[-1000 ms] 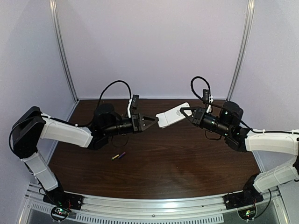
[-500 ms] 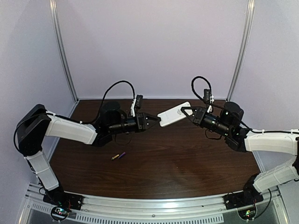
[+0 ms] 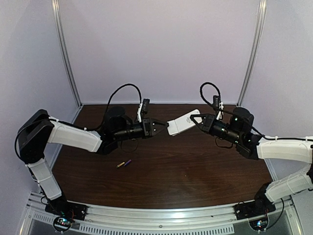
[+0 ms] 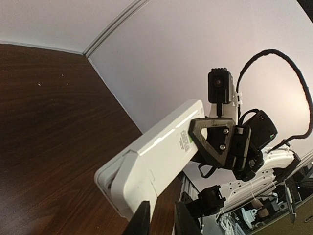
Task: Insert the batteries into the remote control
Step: Remove the battery cover from the remote control.
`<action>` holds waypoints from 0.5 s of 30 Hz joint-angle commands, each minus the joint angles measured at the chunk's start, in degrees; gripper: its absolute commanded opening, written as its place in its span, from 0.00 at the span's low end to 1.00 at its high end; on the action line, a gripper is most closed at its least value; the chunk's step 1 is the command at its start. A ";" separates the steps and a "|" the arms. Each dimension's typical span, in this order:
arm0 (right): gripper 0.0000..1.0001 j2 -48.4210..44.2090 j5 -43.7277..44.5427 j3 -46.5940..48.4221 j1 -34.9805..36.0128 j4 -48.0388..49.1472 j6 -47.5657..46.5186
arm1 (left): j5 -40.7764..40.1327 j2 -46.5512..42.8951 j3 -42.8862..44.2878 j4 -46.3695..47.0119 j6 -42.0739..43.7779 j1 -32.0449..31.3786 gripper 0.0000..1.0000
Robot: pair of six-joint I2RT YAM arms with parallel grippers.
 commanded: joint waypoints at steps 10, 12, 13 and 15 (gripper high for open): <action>0.00 -2.75 0.70 0.26 0.34 -1.30 -1.23 | -5.12 -2.97 -4.50 2.89 0.39 -0.22 0.44; 0.00 -2.76 0.55 0.13 0.32 -1.21 -1.24 | -5.38 -3.23 -4.64 2.68 0.63 -0.29 0.45; 0.00 -2.58 0.33 0.02 0.31 -0.84 -1.12 | -5.26 -3.10 -4.62 2.58 0.64 -0.29 0.46; 0.00 -2.29 -0.37 -0.02 0.33 0.18 -0.50 | -4.81 -2.64 -4.03 2.17 0.86 -0.23 0.47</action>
